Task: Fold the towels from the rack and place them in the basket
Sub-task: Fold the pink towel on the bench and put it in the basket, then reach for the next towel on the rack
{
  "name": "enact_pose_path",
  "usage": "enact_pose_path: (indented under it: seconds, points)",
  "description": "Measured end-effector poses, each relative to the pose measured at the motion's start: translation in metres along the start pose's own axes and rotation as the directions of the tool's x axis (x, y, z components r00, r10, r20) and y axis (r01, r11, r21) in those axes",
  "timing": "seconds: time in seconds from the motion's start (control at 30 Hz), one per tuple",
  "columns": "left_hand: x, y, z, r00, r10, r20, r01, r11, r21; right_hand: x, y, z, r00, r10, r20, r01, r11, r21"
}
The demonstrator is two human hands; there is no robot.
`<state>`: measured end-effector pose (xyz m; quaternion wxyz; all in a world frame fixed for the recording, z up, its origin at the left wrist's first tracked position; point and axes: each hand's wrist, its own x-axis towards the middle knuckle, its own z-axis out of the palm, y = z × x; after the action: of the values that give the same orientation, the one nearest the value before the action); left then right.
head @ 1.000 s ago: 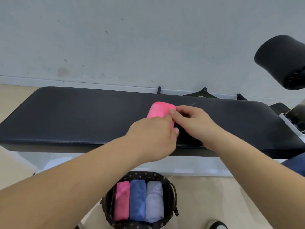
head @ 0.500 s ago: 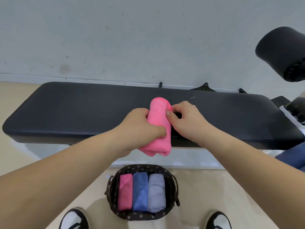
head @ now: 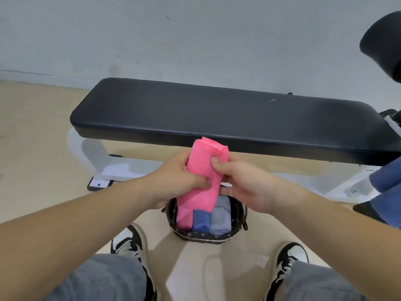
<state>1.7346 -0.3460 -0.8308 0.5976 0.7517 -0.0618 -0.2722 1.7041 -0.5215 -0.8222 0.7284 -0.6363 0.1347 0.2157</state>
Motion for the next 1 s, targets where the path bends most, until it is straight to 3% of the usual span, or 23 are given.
enact_pose_path:
  seconds: [0.13, 0.23, 0.4, 0.63, 0.77, 0.87, 0.93, 1.0]
  points:
    - [0.021, -0.039, 0.010, 0.984, -0.169, -0.050, 0.166, 0.984, -0.066, 0.023, 0.028, -0.010, 0.986, 0.024, -0.164, -0.029, 0.999, -0.027]
    - [0.037, -0.073, 0.020, 0.955, -0.296, 0.026, 0.297, 0.947, -0.124, 0.050, 0.054, -0.024, 0.962, 0.102, -0.255, -0.129, 0.987, -0.095]
    - [0.066, -0.127, 0.020, 0.921, -0.386, 0.049, 0.389, 0.914, -0.112, 0.096, 0.084, -0.044, 0.911, 0.390, -0.135, -0.392, 0.920, 0.009]
    - [0.105, -0.184, 0.007, 0.882, -0.434, -0.182, 0.421, 0.901, -0.104, 0.169, 0.163, -0.023, 0.898, 0.412, -0.155, -0.379, 0.902, 0.205]
    - [0.119, -0.212, 0.010, 0.853, -0.422, -0.307, 0.461, 0.885, 0.067, 0.185, 0.214, -0.020, 0.863, 0.489, -0.128, -0.486, 0.872, 0.055]
    - [0.120, -0.221, 0.010, 0.888, -0.315, -0.334, 0.429, 0.828, 0.360, 0.191, 0.231, -0.016, 0.856, 0.476, -0.203, -0.487, 0.873, -0.007]
    - [0.118, -0.217, 0.011, 0.920, -0.218, -0.325, 0.377, 0.720, 0.583, 0.200, 0.236, -0.009, 0.854, 0.461, -0.240, -0.476, 0.879, -0.004]
    - [0.116, -0.212, 0.012, 0.955, -0.164, -0.245, 0.295, 0.510, 0.808, 0.209, 0.240, -0.001, 0.859, 0.446, -0.252, -0.461, 0.887, -0.002]
